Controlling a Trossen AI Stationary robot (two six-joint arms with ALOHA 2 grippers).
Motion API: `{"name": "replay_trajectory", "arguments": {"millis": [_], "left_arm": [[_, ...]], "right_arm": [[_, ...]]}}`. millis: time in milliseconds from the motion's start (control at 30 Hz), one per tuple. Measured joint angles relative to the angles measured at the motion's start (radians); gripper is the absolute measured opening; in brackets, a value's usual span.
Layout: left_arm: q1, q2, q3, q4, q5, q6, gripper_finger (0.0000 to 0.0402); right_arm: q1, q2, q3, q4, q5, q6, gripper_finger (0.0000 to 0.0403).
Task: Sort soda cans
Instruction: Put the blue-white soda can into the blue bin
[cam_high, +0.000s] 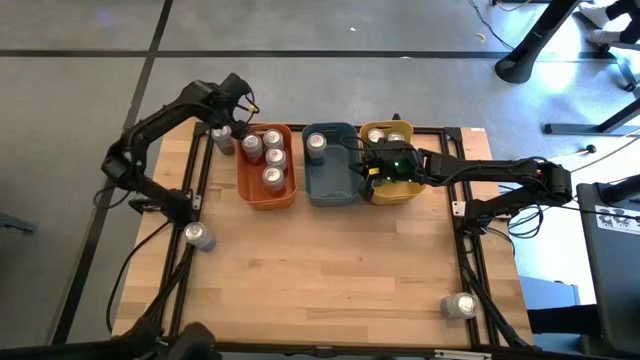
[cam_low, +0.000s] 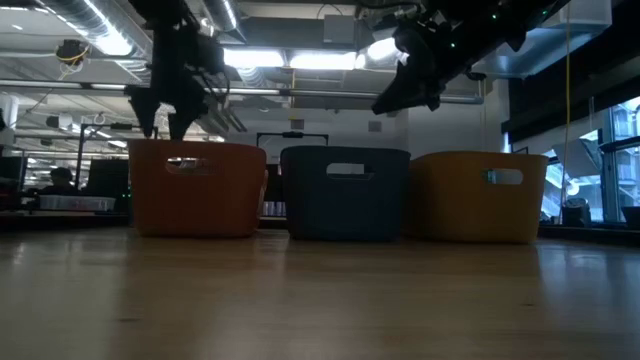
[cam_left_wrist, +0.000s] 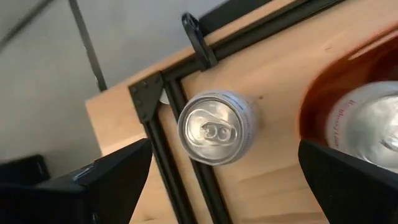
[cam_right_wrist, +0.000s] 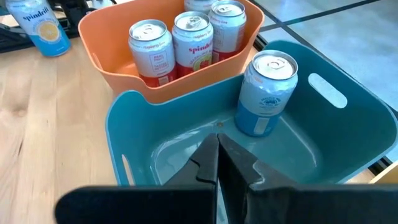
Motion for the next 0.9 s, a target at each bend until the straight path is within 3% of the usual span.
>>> {"name": "replay_trajectory", "arguments": {"millis": [233, 900], "left_arm": [[0.038, 0.075, 0.0, 0.012, 0.053, -0.005, 0.039], [0.042, 0.165, 0.0, 0.007, 0.007, -0.03, 0.039]], "right_arm": [[0.0, 0.0, 0.0, -0.015, 0.0, 0.0, 0.0007], [0.0, 0.0, 0.0, -0.016, -0.001, 0.0, 0.0007]]}}
